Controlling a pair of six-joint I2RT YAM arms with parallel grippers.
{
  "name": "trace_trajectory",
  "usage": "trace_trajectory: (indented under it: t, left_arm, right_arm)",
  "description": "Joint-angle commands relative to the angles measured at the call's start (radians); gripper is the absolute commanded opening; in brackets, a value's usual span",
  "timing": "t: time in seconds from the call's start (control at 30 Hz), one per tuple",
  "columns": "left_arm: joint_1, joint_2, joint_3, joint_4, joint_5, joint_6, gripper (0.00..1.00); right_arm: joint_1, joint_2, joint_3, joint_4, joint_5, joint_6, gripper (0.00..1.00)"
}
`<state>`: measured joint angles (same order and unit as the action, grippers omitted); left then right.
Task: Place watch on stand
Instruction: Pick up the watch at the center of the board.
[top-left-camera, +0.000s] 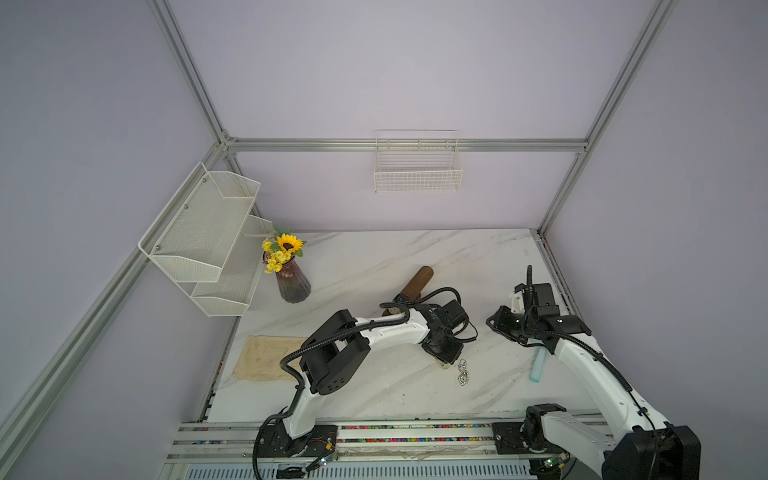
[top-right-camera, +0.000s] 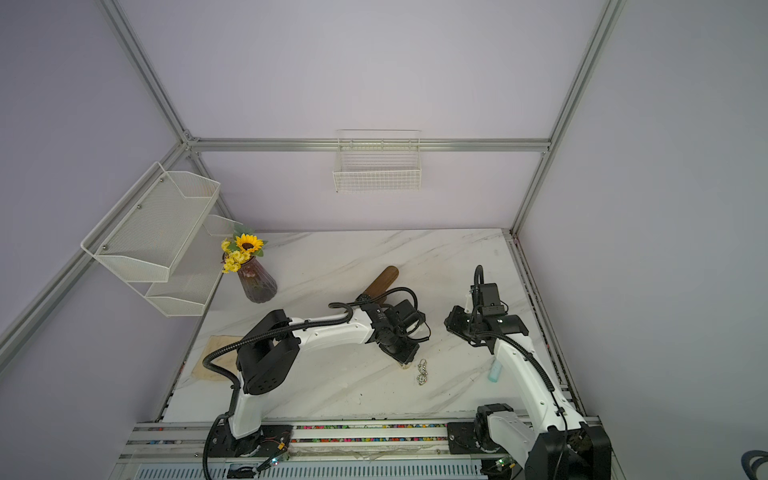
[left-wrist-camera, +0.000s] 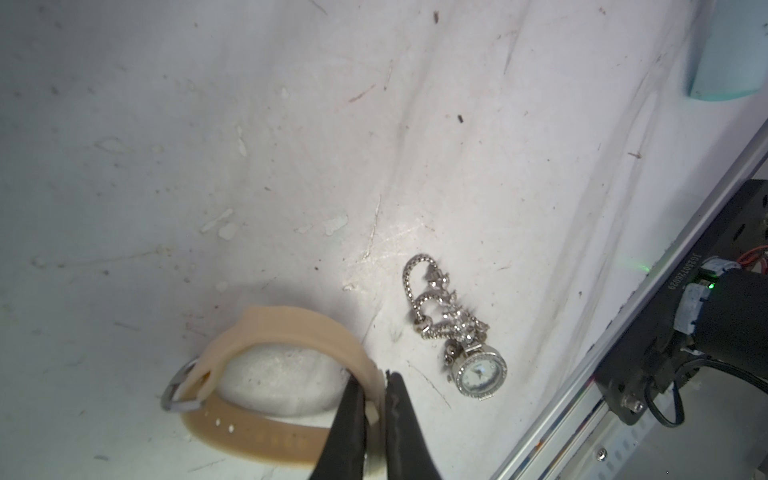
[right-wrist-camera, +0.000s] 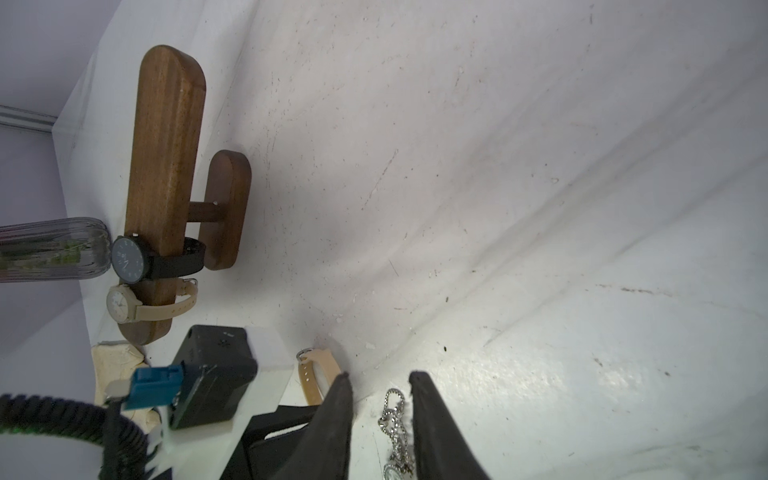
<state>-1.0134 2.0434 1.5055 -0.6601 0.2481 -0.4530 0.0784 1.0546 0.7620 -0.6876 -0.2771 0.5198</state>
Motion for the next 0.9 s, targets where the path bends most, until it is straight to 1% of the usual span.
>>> trace_trajectory:
  t: [0.0, 0.1, 0.2, 0.27, 0.33, 0.43, 0.53, 0.6, 0.77, 0.87]
  left_arm:
    - [0.027, -0.068, 0.043, 0.019, 0.062, -0.011, 0.06]
    - [0.065, -0.105, 0.04, 0.029, 0.101, -0.015, 0.06]
    - [0.121, -0.16, 0.04, 0.041, 0.139, -0.013, 0.07]
    - [0.166, -0.198, 0.045, 0.053, 0.17, -0.017, 0.07]
    - [0.214, -0.235, 0.051, 0.078, 0.202, -0.028, 0.07]
    - [0.271, -0.284, 0.056, 0.135, 0.265, -0.058, 0.08]
    - [0.3, -0.317, 0.068, 0.19, 0.317, -0.086, 0.09]
    - [0.305, -0.331, 0.077, 0.217, 0.349, -0.11, 0.09]
    - [0.309, -0.353, 0.035, 0.362, 0.444, -0.212, 0.1]
    - [0.31, -0.357, 0.009, 0.423, 0.468, -0.257, 0.1]
  right_arm:
    - [-0.006, -0.015, -0.019, 0.043, -0.033, 0.017, 0.29]
    - [-0.007, -0.044, -0.034, 0.084, -0.09, 0.016, 0.3]
    - [-0.008, -0.097, -0.061, 0.171, -0.203, 0.016, 0.35]
    - [-0.008, -0.142, -0.093, 0.273, -0.291, 0.04, 0.36]
    - [-0.008, -0.188, -0.144, 0.397, -0.392, 0.095, 0.37]
    - [-0.008, -0.226, -0.218, 0.587, -0.493, 0.202, 0.38]
    - [-0.009, -0.186, -0.261, 0.777, -0.584, 0.298, 0.4]
    - [-0.008, -0.146, -0.268, 0.9, -0.621, 0.356, 0.43]
    - [-0.007, -0.096, -0.226, 1.022, -0.679, 0.37, 0.46]
    - [0.001, -0.067, -0.213, 1.097, -0.698, 0.388, 0.48]
